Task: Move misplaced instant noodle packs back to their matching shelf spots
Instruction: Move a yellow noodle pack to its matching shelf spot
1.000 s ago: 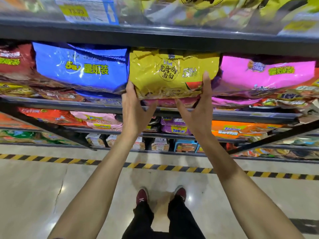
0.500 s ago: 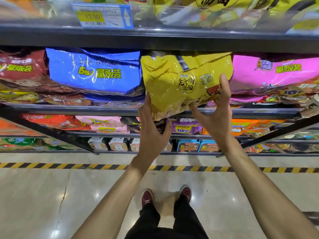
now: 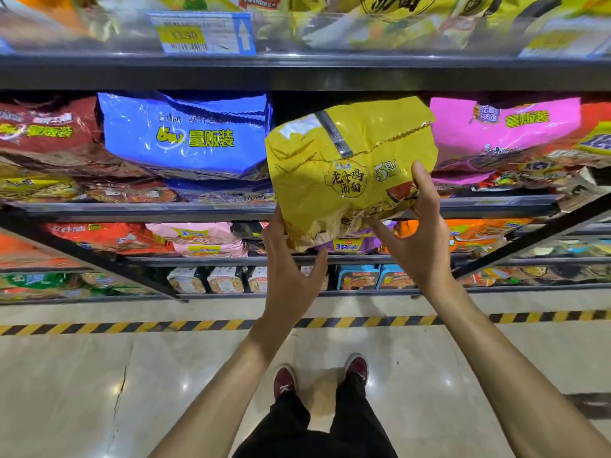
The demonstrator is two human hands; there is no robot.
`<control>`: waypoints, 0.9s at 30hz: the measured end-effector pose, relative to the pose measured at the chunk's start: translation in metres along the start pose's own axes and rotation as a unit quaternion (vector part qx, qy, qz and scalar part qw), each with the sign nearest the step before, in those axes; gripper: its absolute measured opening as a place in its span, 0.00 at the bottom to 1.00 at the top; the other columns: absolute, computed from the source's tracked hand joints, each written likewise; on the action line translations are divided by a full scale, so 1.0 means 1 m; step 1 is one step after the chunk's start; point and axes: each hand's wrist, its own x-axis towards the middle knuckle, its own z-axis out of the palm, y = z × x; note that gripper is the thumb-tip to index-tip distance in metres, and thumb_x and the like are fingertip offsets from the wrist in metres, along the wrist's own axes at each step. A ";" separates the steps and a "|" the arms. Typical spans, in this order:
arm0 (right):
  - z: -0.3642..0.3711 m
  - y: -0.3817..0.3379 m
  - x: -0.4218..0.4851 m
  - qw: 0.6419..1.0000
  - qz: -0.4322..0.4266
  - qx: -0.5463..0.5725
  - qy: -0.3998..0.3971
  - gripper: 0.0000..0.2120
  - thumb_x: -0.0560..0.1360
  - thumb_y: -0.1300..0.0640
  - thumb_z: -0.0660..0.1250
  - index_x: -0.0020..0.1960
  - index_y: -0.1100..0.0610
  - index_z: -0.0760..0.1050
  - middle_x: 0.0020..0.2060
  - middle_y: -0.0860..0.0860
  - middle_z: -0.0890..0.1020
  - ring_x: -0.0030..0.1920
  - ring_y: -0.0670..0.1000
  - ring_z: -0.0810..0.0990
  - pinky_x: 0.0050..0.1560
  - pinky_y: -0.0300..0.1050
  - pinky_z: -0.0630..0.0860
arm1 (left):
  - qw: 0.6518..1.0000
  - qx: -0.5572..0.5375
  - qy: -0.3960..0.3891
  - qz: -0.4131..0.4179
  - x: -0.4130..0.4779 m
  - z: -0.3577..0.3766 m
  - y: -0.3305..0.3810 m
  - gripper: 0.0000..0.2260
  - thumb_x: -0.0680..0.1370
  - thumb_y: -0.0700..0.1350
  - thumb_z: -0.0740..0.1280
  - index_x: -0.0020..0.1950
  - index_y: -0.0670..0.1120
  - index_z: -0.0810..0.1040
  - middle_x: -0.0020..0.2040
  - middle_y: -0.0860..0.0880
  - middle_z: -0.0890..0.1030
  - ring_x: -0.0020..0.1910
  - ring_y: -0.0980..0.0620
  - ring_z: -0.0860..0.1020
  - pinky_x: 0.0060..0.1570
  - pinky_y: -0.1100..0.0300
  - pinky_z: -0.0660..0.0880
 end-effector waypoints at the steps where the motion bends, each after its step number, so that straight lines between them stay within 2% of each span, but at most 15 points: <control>1: -0.001 -0.004 -0.002 1.000 0.000 -0.010 0.005 0.43 0.72 0.53 0.77 0.77 0.52 0.55 0.74 0.32 0.65 0.60 0.58 0.82 0.46 0.58 0.83 | 1.000 0.000 0.000 -0.001 -0.003 -0.001 0.000 0.40 0.76 0.46 0.73 0.78 0.59 0.52 0.75 0.43 0.63 0.74 0.38 0.68 0.66 0.37 0.73; 2: -0.002 -0.009 -0.006 1.000 0.002 -0.023 0.010 0.43 0.72 0.53 0.78 0.77 0.52 0.55 0.72 0.27 0.65 0.54 0.60 0.84 0.42 0.59 0.83 | 1.000 0.001 -0.001 0.002 -0.006 -0.003 -0.001 0.40 0.76 0.48 0.73 0.79 0.59 0.52 0.75 0.45 0.63 0.74 0.38 0.68 0.66 0.37 0.73; 4: -0.006 -0.019 -0.013 0.998 0.006 -0.055 0.025 0.44 0.70 0.52 0.80 0.76 0.51 0.57 0.67 0.30 0.71 0.45 0.62 0.85 0.34 0.58 0.82 | 1.000 -0.002 0.000 0.002 -0.009 -0.007 -0.002 0.40 0.75 0.50 0.73 0.79 0.58 0.51 0.75 0.44 0.63 0.74 0.36 0.67 0.66 0.35 0.73; 7: -0.010 -0.037 -0.019 0.995 0.016 -0.089 0.041 0.43 0.69 0.50 0.81 0.75 0.49 0.59 0.68 0.44 0.76 0.47 0.54 0.86 0.32 0.52 0.81 | 1.000 -0.002 0.009 0.007 -0.009 -0.013 0.003 0.41 0.74 0.47 0.75 0.79 0.54 0.53 0.71 0.48 0.65 0.72 0.40 0.69 0.64 0.35 0.74; 9: -0.012 -0.050 -0.022 0.994 0.019 -0.097 0.052 0.42 0.69 0.48 0.80 0.75 0.50 0.61 0.70 0.46 0.76 0.49 0.49 0.85 0.33 0.49 0.81 | 1.000 0.002 0.015 0.023 -0.008 -0.018 0.009 0.41 0.75 0.46 0.75 0.79 0.53 0.53 0.69 0.52 0.65 0.71 0.43 0.69 0.65 0.38 0.74; 10: -0.013 -0.056 -0.022 0.993 0.020 -0.098 0.058 0.42 0.69 0.48 0.80 0.76 0.50 0.62 0.71 0.43 0.75 0.50 0.47 0.85 0.33 0.48 0.81 | 1.000 0.000 0.015 0.027 -0.007 -0.021 0.012 0.40 0.75 0.48 0.75 0.79 0.53 0.53 0.69 0.52 0.66 0.71 0.43 0.69 0.65 0.38 0.74; 13: -0.017 -0.079 -0.026 0.992 0.030 -0.099 0.075 0.42 0.69 0.47 0.80 0.76 0.50 0.62 0.69 0.26 0.66 0.50 0.47 0.84 0.35 0.49 0.81 | 0.999 0.008 0.009 0.041 -0.008 -0.033 0.023 0.40 0.75 0.58 0.72 0.79 0.50 0.55 0.64 0.57 0.66 0.68 0.45 0.70 0.65 0.40 0.74; 15: -0.019 -0.093 -0.033 0.992 0.050 -0.093 0.075 0.43 0.69 0.48 0.80 0.77 0.50 0.62 0.67 0.22 0.63 0.54 0.48 0.85 0.38 0.51 0.83 | 1.000 0.006 0.010 0.027 -0.009 -0.043 0.031 0.39 0.73 0.57 0.72 0.79 0.46 0.59 0.60 0.56 0.66 0.63 0.51 0.70 0.63 0.47 0.75; 17: -0.021 -0.110 -0.043 0.991 0.055 -0.085 0.086 0.42 0.69 0.48 0.80 0.77 0.51 0.62 0.71 0.30 0.66 0.58 0.48 0.83 0.41 0.49 0.84 | 1.000 -0.003 0.016 0.023 -0.011 -0.054 0.040 0.39 0.73 0.56 0.72 0.78 0.40 0.63 0.59 0.58 0.68 0.61 0.61 0.70 0.60 0.61 0.74; 19: -0.025 -0.126 -0.049 0.990 0.053 -0.087 0.096 0.41 0.70 0.49 0.79 0.76 0.52 0.62 0.72 0.39 0.69 0.60 0.47 0.83 0.44 0.44 0.83 | 0.999 -0.012 0.019 0.027 -0.016 -0.065 0.048 0.38 0.73 0.56 0.71 0.78 0.42 0.63 0.62 0.62 0.67 0.61 0.68 0.69 0.58 0.72 0.70; 21: -0.027 -0.139 -0.053 0.990 0.050 -0.090 0.097 0.41 0.70 0.49 0.79 0.76 0.52 0.63 0.73 0.38 0.69 0.61 0.46 0.82 0.46 0.42 0.82 | 0.999 -0.030 0.019 0.029 -0.024 -0.076 0.055 0.37 0.73 0.57 0.71 0.78 0.53 0.60 0.63 0.63 0.68 0.63 0.65 0.71 0.57 0.71 0.71; 23: -0.028 -0.151 -0.056 0.991 0.052 -0.081 0.096 0.41 0.69 0.50 0.79 0.76 0.52 0.63 0.74 0.32 0.64 0.63 0.46 0.81 0.49 0.45 0.83 | 0.998 -0.052 0.016 0.025 -0.030 -0.088 0.063 0.35 0.73 0.57 0.72 0.76 0.63 0.60 0.66 0.61 0.71 0.66 0.57 0.74 0.59 0.63 0.76; 25: -0.029 -0.163 -0.057 0.992 0.046 -0.068 0.095 0.40 0.70 0.49 0.78 0.77 0.52 0.64 0.74 0.29 0.63 0.66 0.42 0.77 0.55 0.44 0.81 | 0.997 -0.065 0.009 0.030 -0.031 -0.102 0.071 0.34 0.73 0.54 0.72 0.76 0.61 0.62 0.70 0.53 0.73 0.67 0.50 0.76 0.59 0.56 0.79; 27: -0.031 -0.175 -0.052 0.992 0.047 -0.054 0.102 0.40 0.70 0.48 0.77 0.77 0.53 0.65 0.73 0.31 0.66 0.67 0.35 0.73 0.60 0.39 0.77 | 0.996 -0.071 0.000 0.050 -0.029 -0.117 0.077 0.34 0.75 0.50 0.73 0.77 0.56 0.61 0.71 0.45 0.73 0.67 0.46 0.77 0.58 0.57 0.79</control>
